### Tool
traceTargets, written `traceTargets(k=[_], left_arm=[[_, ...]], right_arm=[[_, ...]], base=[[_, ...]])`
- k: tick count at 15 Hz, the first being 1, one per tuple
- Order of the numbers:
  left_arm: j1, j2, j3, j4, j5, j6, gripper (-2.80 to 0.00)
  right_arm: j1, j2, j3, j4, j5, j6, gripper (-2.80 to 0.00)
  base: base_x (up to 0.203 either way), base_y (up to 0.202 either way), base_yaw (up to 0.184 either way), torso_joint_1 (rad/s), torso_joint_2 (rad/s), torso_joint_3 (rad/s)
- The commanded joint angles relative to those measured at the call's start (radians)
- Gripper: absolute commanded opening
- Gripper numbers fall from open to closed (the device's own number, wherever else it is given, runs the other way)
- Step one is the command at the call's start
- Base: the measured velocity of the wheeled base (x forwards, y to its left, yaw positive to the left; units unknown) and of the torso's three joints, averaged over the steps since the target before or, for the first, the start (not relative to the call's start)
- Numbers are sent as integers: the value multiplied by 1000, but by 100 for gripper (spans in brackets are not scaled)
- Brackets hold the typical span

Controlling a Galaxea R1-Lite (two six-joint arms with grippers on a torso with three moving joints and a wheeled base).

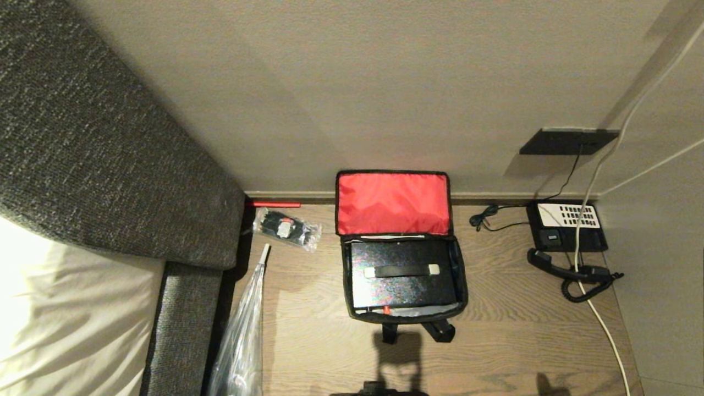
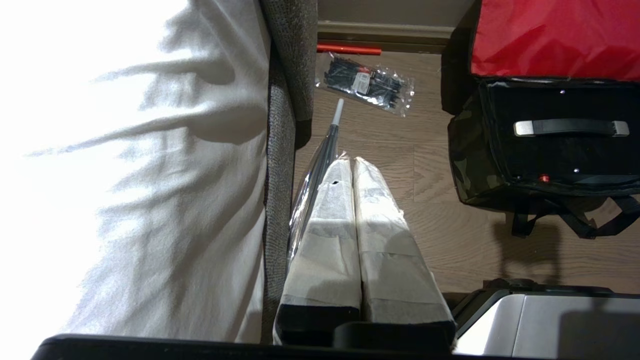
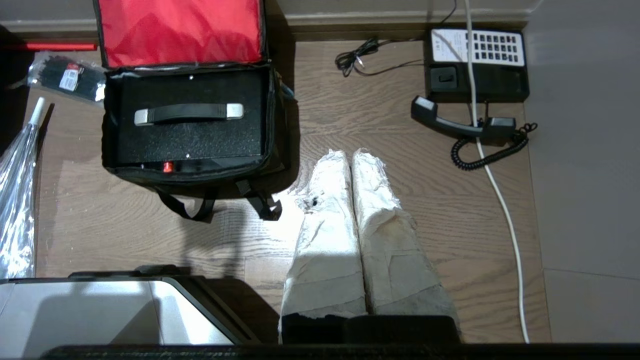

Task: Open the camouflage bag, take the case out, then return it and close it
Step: Close the top of the storage box

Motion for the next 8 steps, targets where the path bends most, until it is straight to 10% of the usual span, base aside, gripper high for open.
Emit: traceTargets(k=[1, 8], left_arm=[[0, 0, 0, 0, 0, -3, -280], [0, 0, 0, 0, 0, -5, -280]], right_arm=[[0, 2, 2, -1, 0, -1, -280], [0, 2, 2, -1, 0, 0, -280]], base=[[0, 0, 0, 0, 0, 0], [12, 0, 0, 0, 1, 1]])
